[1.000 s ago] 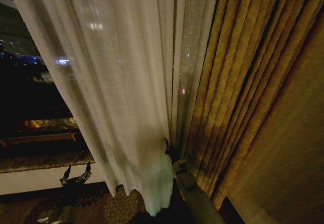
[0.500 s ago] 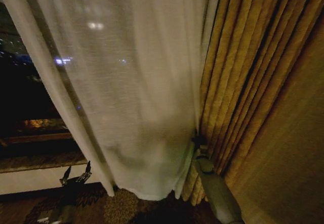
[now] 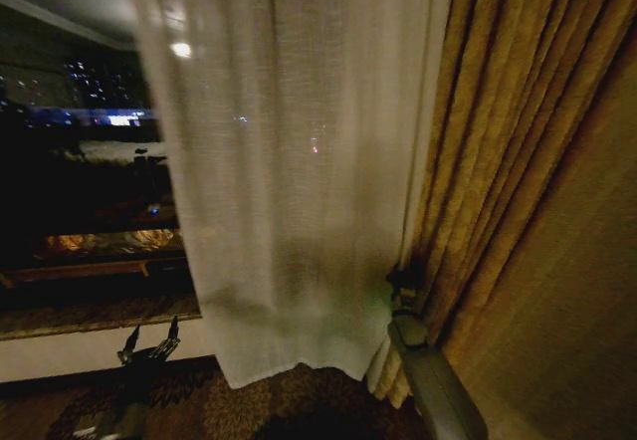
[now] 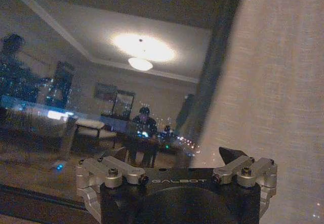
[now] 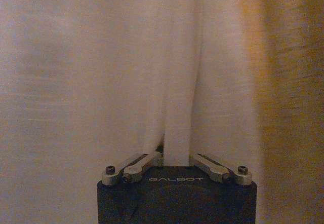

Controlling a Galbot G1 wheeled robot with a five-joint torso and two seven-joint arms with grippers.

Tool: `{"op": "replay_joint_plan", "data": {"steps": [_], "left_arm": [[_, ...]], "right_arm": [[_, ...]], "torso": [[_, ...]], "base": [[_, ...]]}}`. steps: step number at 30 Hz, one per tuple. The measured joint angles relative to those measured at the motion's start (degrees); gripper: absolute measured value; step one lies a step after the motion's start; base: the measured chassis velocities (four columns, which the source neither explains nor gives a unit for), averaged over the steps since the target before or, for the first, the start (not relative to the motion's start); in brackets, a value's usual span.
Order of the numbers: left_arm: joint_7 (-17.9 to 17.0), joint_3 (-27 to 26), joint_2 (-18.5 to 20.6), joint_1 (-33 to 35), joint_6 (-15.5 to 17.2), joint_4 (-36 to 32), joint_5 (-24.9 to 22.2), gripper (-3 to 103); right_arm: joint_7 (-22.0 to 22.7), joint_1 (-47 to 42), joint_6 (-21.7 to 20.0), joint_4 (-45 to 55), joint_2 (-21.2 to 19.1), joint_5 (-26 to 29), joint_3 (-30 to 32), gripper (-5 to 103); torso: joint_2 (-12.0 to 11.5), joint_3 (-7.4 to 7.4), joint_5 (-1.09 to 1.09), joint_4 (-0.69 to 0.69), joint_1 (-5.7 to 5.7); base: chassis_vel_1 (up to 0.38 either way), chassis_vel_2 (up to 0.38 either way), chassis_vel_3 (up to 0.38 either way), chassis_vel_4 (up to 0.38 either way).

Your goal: Open the curtains by pulling them apart, changing their state from closed to fully open.

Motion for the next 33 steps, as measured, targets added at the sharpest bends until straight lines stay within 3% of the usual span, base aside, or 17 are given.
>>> {"op": "replay_joint_plan", "data": {"steps": [1,5,7,8,9,11,14,15,18,20,23,26,33], "left_arm": [[0.00,0.00,0.00,0.00,0.00,0.00,0.00,100],[0.00,0.00,0.00,0.00,0.00,0.00,0.00,100],[0.00,0.01,0.00,0.00,0.00,0.00,0.00,100],[0.00,0.00,0.00,0.00,0.00,0.00,0.00,100],[0.00,0.00,0.00,0.00,0.00,0.00,0.00,100],[0.00,0.01,0.00,0.00,0.00,0.00,0.00,100],[0.00,0.01,0.00,0.00,0.00,0.00,0.00,100],[0.00,0.01,0.00,0.00,0.00,0.00,0.00,100],[0.00,0.00,0.00,0.00,0.00,0.00,0.00,100],[0.00,0.00,0.00,0.00,0.00,0.00,0.00,100],[0.00,0.01,0.00,0.00,0.00,0.00,0.00,100],[0.00,0.01,0.00,0.00,0.00,0.00,0.00,100],[0.00,0.01,0.00,0.00,0.00,0.00,0.00,100]], "right_arm": [[0.00,0.00,0.00,0.00,0.00,0.00,0.00,2],[-2.03,-6.05,-3.60,10.09,-1.30,4.28,-2.60,24],[-2.19,-7.00,-3.98,11.54,-1.58,4.61,-2.62,24],[-2.50,-9.18,-4.46,14.40,-2.23,4.94,-2.64,34],[-2.72,-10.25,-4.59,15.68,-2.55,4.98,-2.59,34],[-3.55,-12.02,-4.61,17.84,-2.94,4.98,-2.32,40],[-6.59,-15.27,-3.95,20.83,-3.14,4.65,-1.14,56],[-6.59,-15.27,-3.95,20.83,-3.14,4.65,-1.14,56],[-9.76,-17.51,-3.17,22.35,-3.07,3.63,0.27,73],[-10.44,-18.13,-3.03,22.64,-2.99,2.94,0.64,73],[-11.48,-19.69,-2.00,23.25,-2.62,1.13,0.99,89],[-11.48,-20.42,-1.65,23.53,-2.12,-0.34,0.67,97],[-12.04,-21.42,-1.32,24.37,-1.04,-2.00,-0.91,100]], "torso": [[0.00,0.00,0.00,0.00,0.00],[0.01,0.00,-0.01,0.00,0.00],[0.01,0.00,-0.01,0.00,0.00],[0.01,-0.01,-0.01,0.00,0.00],[0.01,0.00,0.00,-0.01,0.00],[0.01,-0.01,0.00,-0.01,0.00],[0.01,-0.01,0.00,-0.01,0.00],[0.01,-0.01,0.00,-0.01,0.00],[0.01,-0.01,0.00,0.00,-0.01],[0.01,-0.01,0.00,0.00,0.00],[0.01,0.00,0.00,0.00,0.00],[0.01,0.00,0.00,0.00,0.00],[0.01,0.00,0.00,0.00,0.00]], "base": [[0.000,0.000,0.000,0.000],[0.000,0.000,0.000,0.000],[0.000,0.000,0.000,0.000],[0.000,0.000,0.000,0.000],[0.000,0.000,0.000,0.000],[0.000,0.000,0.000,0.000],[0.000,0.000,0.000,0.000],[0.000,0.000,0.000,0.000],[0.000,0.000,0.000,0.000],[0.000,0.000,0.000,0.000],[0.000,0.000,0.000,0.000],[0.000,0.000,0.000,0.000],[0.055,0.026,-0.054,-0.027]]}}
